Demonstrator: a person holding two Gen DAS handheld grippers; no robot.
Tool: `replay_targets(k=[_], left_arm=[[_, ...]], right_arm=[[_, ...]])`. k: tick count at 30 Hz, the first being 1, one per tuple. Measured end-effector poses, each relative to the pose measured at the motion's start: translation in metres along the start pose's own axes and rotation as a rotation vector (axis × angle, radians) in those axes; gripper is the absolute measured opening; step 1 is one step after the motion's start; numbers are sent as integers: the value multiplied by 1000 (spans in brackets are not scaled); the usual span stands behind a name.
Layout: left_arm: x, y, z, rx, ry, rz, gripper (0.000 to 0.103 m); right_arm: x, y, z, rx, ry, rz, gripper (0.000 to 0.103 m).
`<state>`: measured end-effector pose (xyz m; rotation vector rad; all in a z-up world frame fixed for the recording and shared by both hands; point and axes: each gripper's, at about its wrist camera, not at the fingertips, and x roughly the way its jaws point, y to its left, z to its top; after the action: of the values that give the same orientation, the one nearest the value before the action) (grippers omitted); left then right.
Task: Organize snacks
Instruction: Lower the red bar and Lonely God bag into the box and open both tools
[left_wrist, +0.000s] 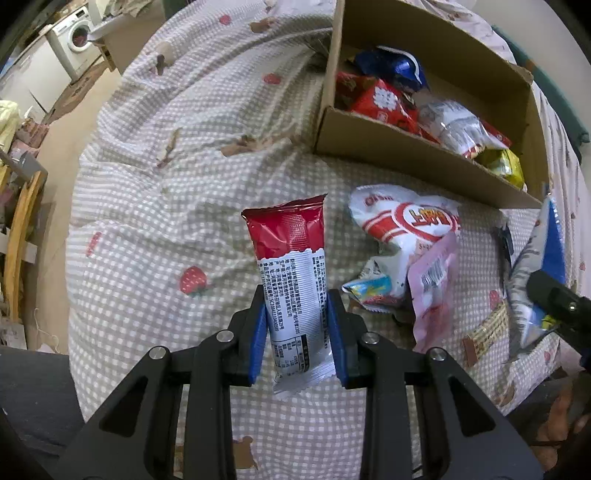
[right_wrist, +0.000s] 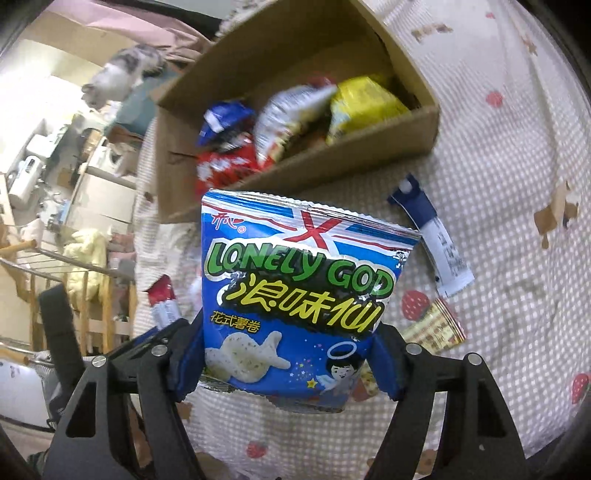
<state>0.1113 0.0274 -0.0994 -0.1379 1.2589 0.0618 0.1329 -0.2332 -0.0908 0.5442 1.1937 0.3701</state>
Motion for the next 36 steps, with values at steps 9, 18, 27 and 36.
replay_targets(k=[9, 18, 27, 36], left_arm=[[-29, 4, 14, -21, -123, -1, 26], [-61, -39, 64, 170, -227, -56, 26], [-66, -79, 130, 275, -335, -46, 26], [-29, -94, 149, 300, -334, -58, 26]], right_arm=[[-24, 21, 8, -83, -76, 50, 76], [-57, 40, 37, -178, -217, 63, 76], [-49, 37, 82, -176, -261, 22, 76], [-20, 24, 126, -195, -247, -39, 76]])
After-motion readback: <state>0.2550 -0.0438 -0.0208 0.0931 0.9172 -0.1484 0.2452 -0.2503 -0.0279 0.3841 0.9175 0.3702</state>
